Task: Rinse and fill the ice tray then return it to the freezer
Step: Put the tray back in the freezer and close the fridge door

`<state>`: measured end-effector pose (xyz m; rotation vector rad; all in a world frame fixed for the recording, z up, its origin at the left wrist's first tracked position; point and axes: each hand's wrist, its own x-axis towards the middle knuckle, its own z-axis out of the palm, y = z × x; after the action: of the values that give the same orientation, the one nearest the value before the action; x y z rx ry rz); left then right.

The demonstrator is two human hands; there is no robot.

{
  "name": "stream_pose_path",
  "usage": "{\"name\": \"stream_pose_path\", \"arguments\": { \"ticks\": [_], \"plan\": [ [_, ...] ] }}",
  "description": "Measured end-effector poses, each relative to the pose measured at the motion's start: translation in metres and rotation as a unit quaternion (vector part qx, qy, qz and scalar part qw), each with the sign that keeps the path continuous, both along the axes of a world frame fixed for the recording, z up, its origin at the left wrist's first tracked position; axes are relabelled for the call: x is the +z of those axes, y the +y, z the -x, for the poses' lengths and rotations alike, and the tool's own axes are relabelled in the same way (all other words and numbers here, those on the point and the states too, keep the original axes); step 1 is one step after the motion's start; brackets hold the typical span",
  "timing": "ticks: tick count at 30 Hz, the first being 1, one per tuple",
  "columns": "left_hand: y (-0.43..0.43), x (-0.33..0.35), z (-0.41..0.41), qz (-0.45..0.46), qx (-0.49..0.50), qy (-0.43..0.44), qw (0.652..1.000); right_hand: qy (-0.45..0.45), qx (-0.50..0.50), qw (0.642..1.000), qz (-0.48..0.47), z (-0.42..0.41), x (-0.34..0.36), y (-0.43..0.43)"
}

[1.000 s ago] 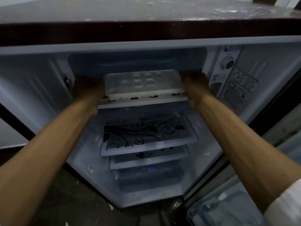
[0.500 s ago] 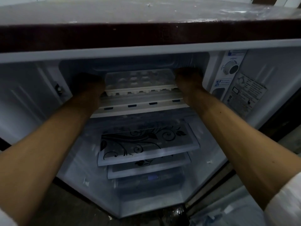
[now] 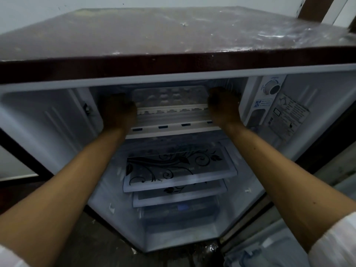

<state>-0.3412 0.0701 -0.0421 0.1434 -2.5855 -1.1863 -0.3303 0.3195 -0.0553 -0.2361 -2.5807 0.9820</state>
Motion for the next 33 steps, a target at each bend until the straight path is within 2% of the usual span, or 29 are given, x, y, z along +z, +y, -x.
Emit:
{"name": "stream_pose_path", "arguments": {
  "ticks": [3,6,9,12,15,20,27,33],
  "plan": [
    [0.004,-0.003,-0.034,0.130,-0.051,0.022,0.990,0.010,0.038,0.999,-0.016,-0.035,-0.007,-0.012],
    [0.006,-0.009,-0.066,0.156,-0.104,0.030,0.982,0.014,0.062,0.993,-0.096,-0.071,-0.018,-0.024],
    [0.008,-0.020,-0.103,0.225,-0.145,0.070,0.961,0.018,0.054,0.983,-0.175,-0.106,-0.031,-0.036],
    [0.013,-0.028,-0.145,0.271,-0.195,0.104,0.937,-0.024,0.040,0.975,-0.217,-0.147,-0.034,-0.051],
    [0.019,-0.036,-0.196,0.278,-0.235,0.106,0.925,-0.087,0.032,0.971,-0.222,-0.200,-0.036,-0.063],
    [0.029,-0.048,-0.297,0.231,-0.308,0.076,0.920,-0.158,-0.011,0.962,-0.222,-0.313,-0.047,-0.073],
    [0.049,-0.088,-0.420,0.246,-0.412,0.045,0.876,-0.222,-0.085,0.941,-0.243,-0.467,-0.076,-0.056],
    [0.091,-0.087,-0.500,0.271,-0.500,0.077,0.819,-0.253,-0.119,0.923,-0.265,-0.569,-0.065,-0.017]
  ]
}}
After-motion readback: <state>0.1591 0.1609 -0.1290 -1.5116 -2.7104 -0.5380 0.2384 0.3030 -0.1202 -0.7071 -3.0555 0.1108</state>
